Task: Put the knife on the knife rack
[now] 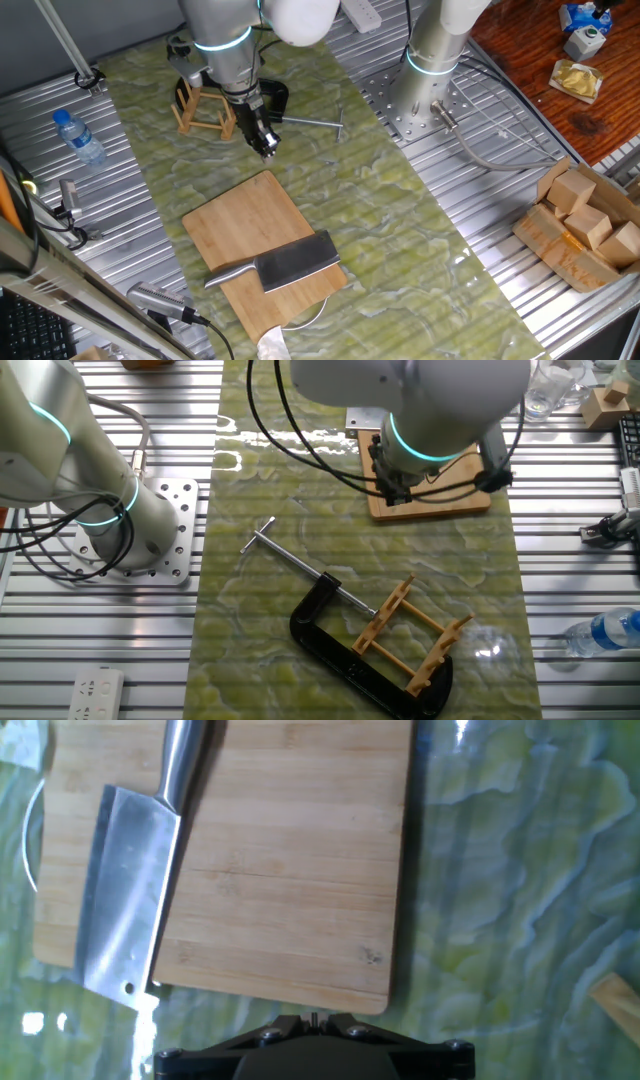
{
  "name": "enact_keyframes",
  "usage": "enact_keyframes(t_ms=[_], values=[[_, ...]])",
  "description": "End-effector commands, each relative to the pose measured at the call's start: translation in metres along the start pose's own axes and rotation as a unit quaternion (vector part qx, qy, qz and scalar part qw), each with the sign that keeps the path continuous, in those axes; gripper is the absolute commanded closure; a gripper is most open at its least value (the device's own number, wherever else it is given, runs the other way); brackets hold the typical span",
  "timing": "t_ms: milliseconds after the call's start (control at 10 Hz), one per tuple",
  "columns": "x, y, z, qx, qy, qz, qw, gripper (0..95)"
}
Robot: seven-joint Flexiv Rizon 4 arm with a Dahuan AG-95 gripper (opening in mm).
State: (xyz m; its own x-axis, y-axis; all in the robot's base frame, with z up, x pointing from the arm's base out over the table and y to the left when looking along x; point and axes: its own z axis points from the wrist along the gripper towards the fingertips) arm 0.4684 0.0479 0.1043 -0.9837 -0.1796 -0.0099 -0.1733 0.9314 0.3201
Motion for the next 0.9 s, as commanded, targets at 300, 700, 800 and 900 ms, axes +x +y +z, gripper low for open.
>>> enact_keyframes(t_ms=[300,700,800,900], values=[[-0.008,0.021,0.009,-0.024,-0.003,0.045,0.9987,95.0],[-0.021,0.067,0.041,-0.029,-0.019,0.070,0.9970,76.0],[-0.024,0.077,0.047,-0.031,-0.025,0.079,0.9961,76.0],[-0.027,0.082,0.049,-0.031,-0.026,0.086,0.9955,76.0]])
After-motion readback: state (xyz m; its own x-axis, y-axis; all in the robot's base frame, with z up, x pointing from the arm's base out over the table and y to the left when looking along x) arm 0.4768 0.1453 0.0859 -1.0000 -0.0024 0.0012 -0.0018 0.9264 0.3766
